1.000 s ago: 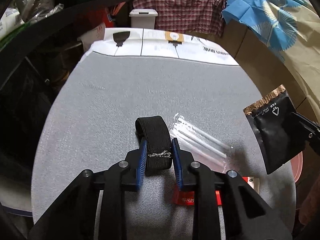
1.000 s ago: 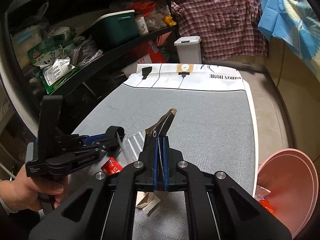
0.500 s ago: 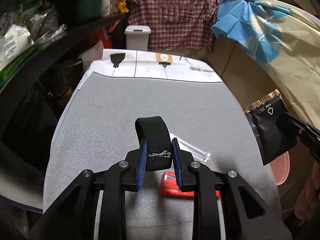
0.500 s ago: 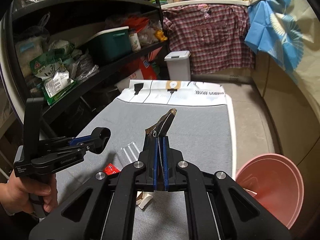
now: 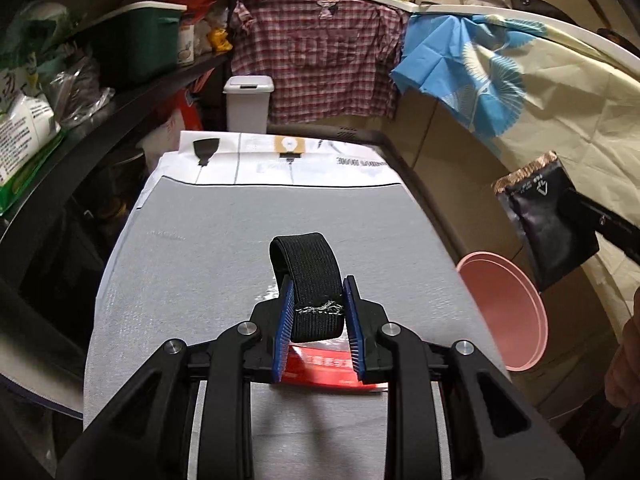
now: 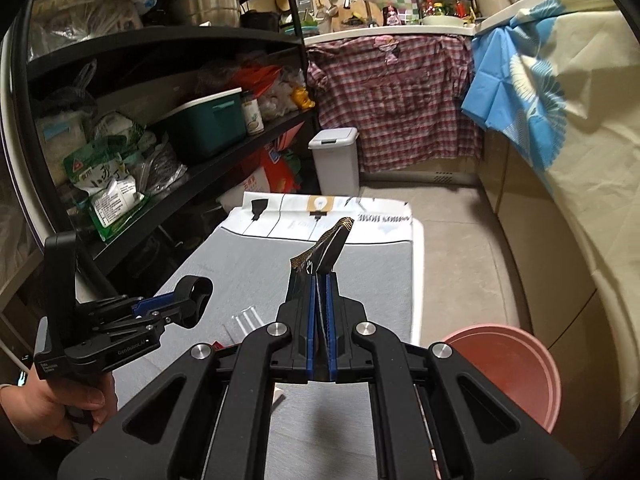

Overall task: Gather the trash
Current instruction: 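Carry the black pouch and black strap over the pink bucket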

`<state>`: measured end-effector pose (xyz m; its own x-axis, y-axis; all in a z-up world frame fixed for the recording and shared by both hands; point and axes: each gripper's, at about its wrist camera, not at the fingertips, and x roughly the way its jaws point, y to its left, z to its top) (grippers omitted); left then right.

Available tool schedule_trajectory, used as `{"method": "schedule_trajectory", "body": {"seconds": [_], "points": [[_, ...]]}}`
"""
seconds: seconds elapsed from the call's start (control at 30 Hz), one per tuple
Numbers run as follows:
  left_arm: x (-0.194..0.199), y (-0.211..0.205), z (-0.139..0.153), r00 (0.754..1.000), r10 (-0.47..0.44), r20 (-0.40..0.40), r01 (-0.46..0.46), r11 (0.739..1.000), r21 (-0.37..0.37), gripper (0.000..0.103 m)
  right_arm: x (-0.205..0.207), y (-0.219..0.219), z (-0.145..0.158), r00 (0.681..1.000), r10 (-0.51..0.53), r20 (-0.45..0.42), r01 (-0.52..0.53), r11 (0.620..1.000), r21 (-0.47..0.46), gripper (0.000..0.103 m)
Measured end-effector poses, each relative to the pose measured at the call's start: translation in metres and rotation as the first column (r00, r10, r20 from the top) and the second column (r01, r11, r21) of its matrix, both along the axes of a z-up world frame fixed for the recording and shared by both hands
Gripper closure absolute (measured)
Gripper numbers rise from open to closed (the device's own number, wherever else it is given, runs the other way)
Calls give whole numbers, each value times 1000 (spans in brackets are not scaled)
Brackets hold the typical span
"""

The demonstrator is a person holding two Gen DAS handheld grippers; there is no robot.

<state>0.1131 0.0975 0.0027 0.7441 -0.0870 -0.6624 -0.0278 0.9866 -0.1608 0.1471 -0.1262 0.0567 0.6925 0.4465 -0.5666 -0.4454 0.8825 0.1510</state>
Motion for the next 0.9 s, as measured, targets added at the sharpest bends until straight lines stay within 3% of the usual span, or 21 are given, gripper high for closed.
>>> {"method": "schedule_trajectory", "body": {"seconds": [0.5,0.9], "points": [[11,-66,9,990,-138,13,138,990,-9,79,10,-109,7,980,-199,-2,199,980,-18,98],[29,-138,8,956,-294,21,294,955,-33,79,26,-159,-31,945,-312,-92,311,950,-29,98]]}}
